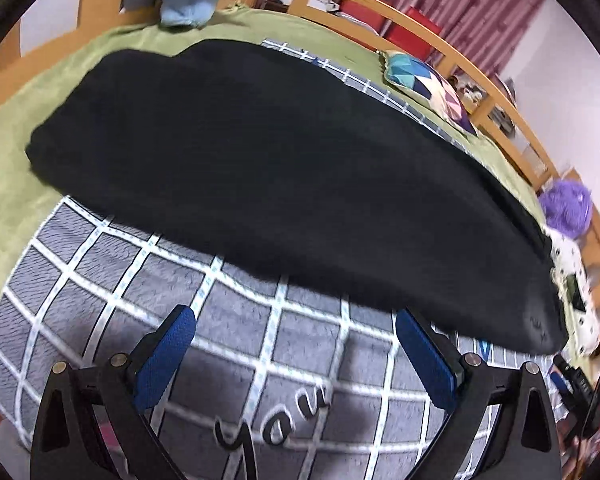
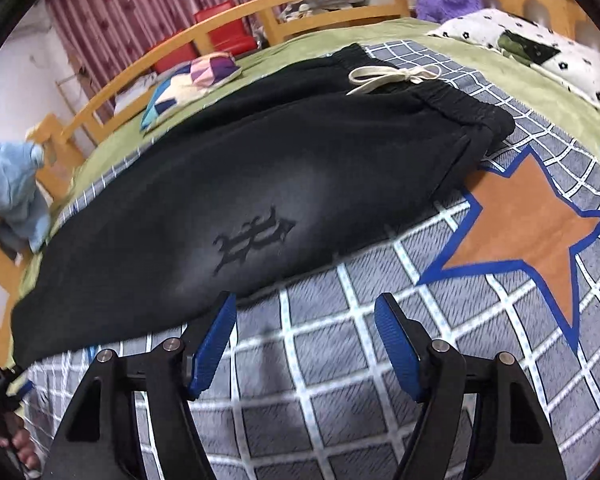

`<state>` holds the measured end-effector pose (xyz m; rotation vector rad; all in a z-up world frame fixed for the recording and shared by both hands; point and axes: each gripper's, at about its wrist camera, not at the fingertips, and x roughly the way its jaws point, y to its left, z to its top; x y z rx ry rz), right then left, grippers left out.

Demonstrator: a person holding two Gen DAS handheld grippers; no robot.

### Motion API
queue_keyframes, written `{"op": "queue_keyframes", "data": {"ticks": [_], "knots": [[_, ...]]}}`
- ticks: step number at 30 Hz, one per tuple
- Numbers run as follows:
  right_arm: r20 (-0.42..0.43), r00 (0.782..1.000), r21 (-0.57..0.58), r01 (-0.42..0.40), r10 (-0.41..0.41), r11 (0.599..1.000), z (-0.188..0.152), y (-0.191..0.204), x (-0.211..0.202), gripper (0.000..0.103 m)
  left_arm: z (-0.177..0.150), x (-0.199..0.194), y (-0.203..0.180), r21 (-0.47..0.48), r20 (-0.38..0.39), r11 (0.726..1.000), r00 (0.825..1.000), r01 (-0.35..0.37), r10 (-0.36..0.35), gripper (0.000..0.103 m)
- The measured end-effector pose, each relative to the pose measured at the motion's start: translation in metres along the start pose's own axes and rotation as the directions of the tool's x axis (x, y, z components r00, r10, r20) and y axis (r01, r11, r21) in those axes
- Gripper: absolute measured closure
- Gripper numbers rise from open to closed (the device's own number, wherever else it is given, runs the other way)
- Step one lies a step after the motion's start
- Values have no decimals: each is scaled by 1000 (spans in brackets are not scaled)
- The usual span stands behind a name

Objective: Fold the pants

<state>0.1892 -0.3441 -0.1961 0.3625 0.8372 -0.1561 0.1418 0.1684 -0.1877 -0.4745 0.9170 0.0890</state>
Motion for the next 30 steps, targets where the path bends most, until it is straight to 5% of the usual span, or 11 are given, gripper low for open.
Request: {"op": "queue_keyframes", "data": {"ticks": [8,10,11,13,14,15,16,21,30], "knots": [[-41,999,17,-19,20,1000,20,5,38,32,18,28,-1,-18,11,1000,1000,14,-14,7],[-42,999,15,-32,32,999,20,9,46,38,24,34,-2,-31,15,1000,1000,7,-7,16],[-37,999,1,-20,20,1000,21,13,50,52,27,37,-2,-39,16,999,1000,-1,2,20],[-41,999,-28,8,-9,1000,25,21,54,79,37,41,-2,-62,10,998,1000,-23,23,42],[-34,999,-40,11,-12,999,28,25,53,86,43,43,0,-75,-2,996,999,-46,46,51],[-10,1000,-51,12,-12,999,31,29,49,88,47,44,1,-77,-9,995,998,-61,60,75],[9,1000,-66,12,-12,998,34,32,45,89,51,43,2,-75,-11,995,998,-70,69,88],[75,997,-142,-5,15,990,65,58,20,91,83,20,-7,-24,52,1000,999,-9,10,90],[150,987,-195,-33,63,980,158,102,24,93,180,8,-66,102,205,994,978,-46,24,91]]}}
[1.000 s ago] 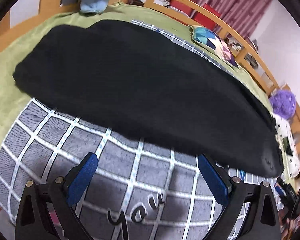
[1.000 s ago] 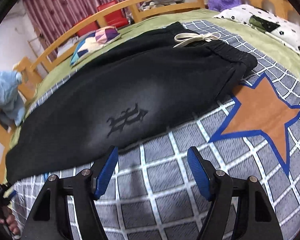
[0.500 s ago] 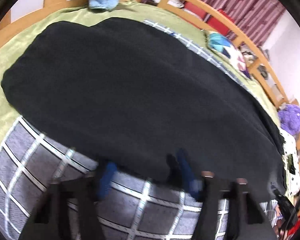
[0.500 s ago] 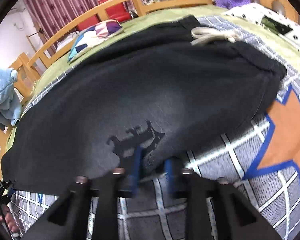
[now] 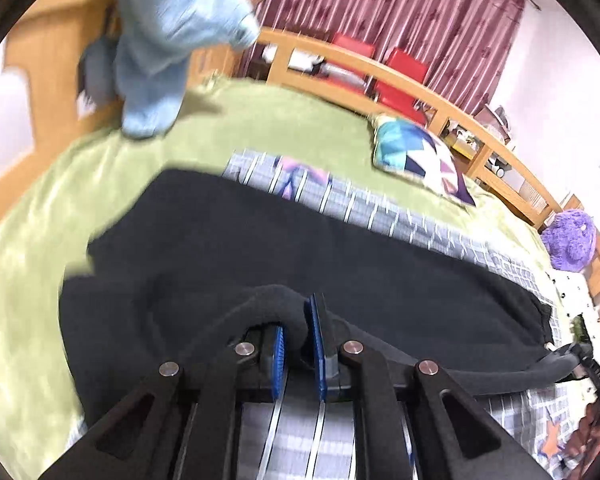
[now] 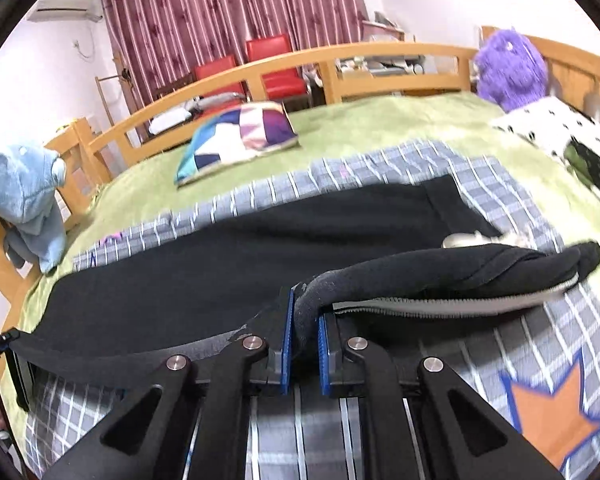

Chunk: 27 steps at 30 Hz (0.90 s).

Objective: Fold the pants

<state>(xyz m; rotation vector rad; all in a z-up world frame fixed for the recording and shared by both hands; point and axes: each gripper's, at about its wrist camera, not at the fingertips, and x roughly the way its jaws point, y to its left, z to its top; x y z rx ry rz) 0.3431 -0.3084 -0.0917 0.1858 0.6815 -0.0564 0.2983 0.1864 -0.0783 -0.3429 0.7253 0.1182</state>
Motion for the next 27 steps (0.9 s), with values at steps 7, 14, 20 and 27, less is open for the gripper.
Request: {"op": "queue_keyframes", "data": {"ticks": [7,14,20,27], "knots": [[15,1000,14,-13,13,1000,81,14,68,93,69,57,-40,86,93,994,994,-71,62,91],[-93,995,-13,19,-20,1000,92,22,170,81,69,134,-44,86,-25,993,996,-83,86,86],[-118,992,-84,40,-50,996,55,22,169,68,36,125,-49,132,-22,983,991,-130,134,45],[-177,982,-109,44,-63,993,-8,0,115,53,-23,58,-22,66,-57,995,996,-69,73,39]]}}
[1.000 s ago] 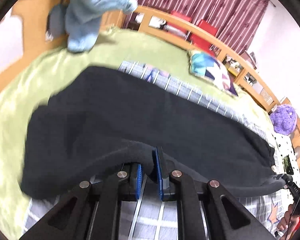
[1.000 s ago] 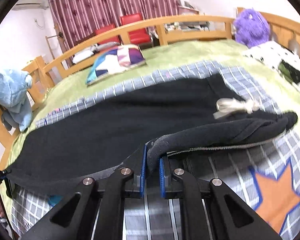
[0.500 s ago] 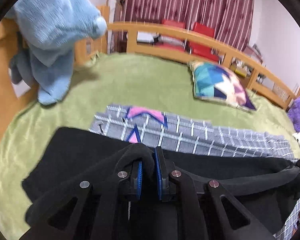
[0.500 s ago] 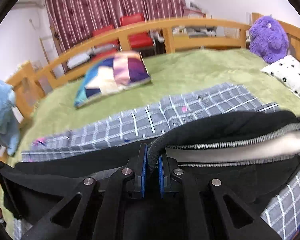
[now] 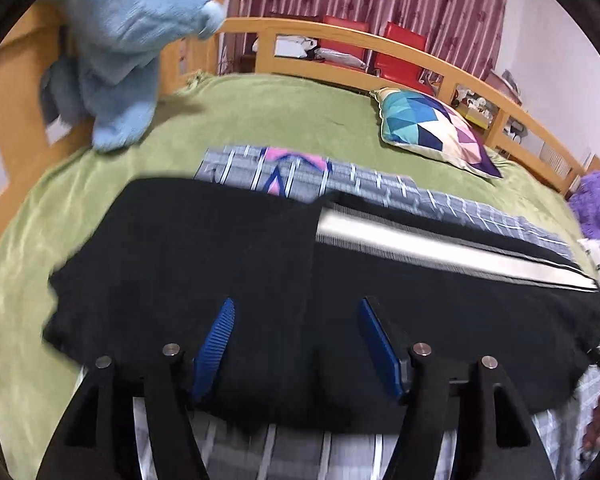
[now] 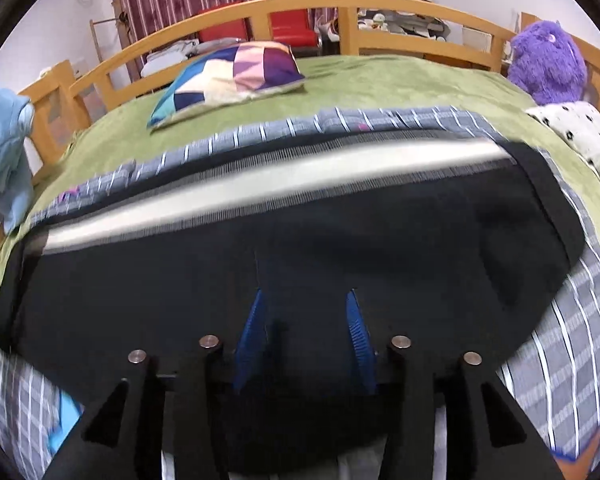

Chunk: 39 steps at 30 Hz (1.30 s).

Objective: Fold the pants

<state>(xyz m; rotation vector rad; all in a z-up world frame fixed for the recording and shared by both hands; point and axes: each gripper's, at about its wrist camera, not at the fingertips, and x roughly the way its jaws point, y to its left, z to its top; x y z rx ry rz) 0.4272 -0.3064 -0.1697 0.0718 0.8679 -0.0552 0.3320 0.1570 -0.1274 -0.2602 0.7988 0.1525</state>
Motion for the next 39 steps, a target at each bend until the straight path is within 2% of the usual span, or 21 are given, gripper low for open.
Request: {"op": "queue_keyframes", "data": {"ticks": [2,6,10,15,18,23,26,28,29,30,31,33,36,39], "knots": [[0,1000,7,12,-12,1000,-27,-11,-16,46,-20,-9,10,-31,-26,999,1000,16,-17,38],[-7,1000,54,7,-7,998,-66,-35,-33,41,-69,-16,29,-106,-84,993,995,48,-57,38],[-48,998,154,-29,37,988,-86,-58,-29,41,-95,1,37,-186,-152,978,981,94,-123,38],[-24,996,236,-83,91,968,-82,-74,-23,39,-88,16,33,-213,-121,969,981,124,-152,38],[-36,996,268,-72,84,961,-70,-78,-6,38,-77,32,35,-264,-103,956,981,132,-164,38],[-33,998,269,-48,59,962,-46,-73,19,38,-51,56,22,-268,-98,960,990,75,-104,38],[-8,999,302,-38,43,953,-32,-72,35,36,-41,65,19,-306,-85,950,993,55,-85,38],[3,999,326,-32,33,945,-23,-71,42,44,-38,68,19,-326,-78,944,994,48,-78,39],[10,1000,331,-24,22,943,-20,-70,44,68,-37,69,19,-327,-76,944,995,37,-65,42],[14,1000,331,15,-20,943,-17,-69,45,83,-36,68,19,-319,-73,948,997,13,-38,57],[23,999,331,15,-24,944,-15,-70,44,87,-35,66,20,-311,-66,950,998,-3,-19,78],[59,998,340,-7,-14,940,-13,-74,33,94,-31,59,24,-289,-47,957,998,16,-31,91],[123,992,321,-23,-18,947,-10,-73,2,96,-24,39,20,-225,-25,974,999,14,-21,94],[175,984,289,-29,-23,957,-9,-68,-30,97,-20,7,21,-196,14,980,999,31,-28,95]]}}
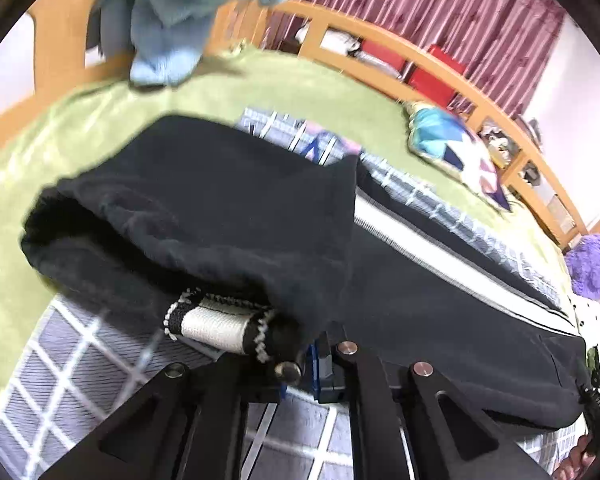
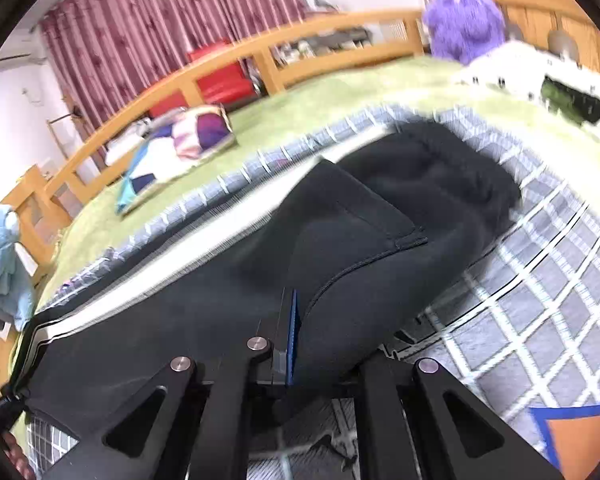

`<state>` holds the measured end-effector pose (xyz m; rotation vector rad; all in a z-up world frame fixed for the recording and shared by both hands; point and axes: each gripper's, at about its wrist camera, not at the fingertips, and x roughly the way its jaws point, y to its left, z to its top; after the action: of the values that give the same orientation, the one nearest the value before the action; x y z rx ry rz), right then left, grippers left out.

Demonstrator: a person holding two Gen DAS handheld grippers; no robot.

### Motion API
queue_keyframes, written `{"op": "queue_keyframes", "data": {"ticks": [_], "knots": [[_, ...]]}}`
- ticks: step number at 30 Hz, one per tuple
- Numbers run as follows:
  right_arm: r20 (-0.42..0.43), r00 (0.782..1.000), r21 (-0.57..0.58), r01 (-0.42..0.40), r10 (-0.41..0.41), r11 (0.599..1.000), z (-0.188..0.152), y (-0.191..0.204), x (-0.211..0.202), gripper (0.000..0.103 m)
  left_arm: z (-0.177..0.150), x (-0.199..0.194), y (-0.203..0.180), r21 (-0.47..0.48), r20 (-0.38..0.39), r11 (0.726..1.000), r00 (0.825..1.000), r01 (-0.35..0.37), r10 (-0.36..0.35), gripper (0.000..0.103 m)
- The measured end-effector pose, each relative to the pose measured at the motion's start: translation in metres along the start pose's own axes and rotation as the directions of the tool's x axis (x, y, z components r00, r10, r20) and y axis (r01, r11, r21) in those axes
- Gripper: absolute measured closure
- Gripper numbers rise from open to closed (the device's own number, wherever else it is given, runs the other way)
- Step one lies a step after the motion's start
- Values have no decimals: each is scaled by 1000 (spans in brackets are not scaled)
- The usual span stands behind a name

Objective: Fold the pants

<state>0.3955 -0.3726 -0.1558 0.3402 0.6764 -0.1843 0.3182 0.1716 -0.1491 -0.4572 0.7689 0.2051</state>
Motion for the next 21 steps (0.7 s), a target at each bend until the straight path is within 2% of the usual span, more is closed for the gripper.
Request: {"op": "queue_keyframes", "data": {"ticks": [5,8,12,16,18,20,21], "knots": [[9,1000,-30,-10,10,1000,-6,-3,-64,97,-21,-64,9,42,17,998,999,39,-40,95],[16,1000,-64,-5,6,998,-26,-16,-110,97,-52,-100,14,86,5,995,999,51,-51,95],[-2,1000,-100,19,-20,995,-71,-50,-167,97,-99,-130,29,93,-44,991,995,96,-92,95],[-83,995,-92,43,-50,995,-110,-81,-181,95,-133,-131,38,133,-104,987,991,92,-79,95],[-141,988,-100,43,-57,994,-127,-88,-174,89,-141,-127,44,148,-147,985,987,85,-63,93],[-200,974,-140,77,-104,987,-141,-90,-168,85,-146,-131,49,144,-165,986,985,79,-55,86],[-212,969,-161,91,-125,983,-149,-90,-170,81,-148,-139,53,151,-158,986,987,64,-40,77]]}}
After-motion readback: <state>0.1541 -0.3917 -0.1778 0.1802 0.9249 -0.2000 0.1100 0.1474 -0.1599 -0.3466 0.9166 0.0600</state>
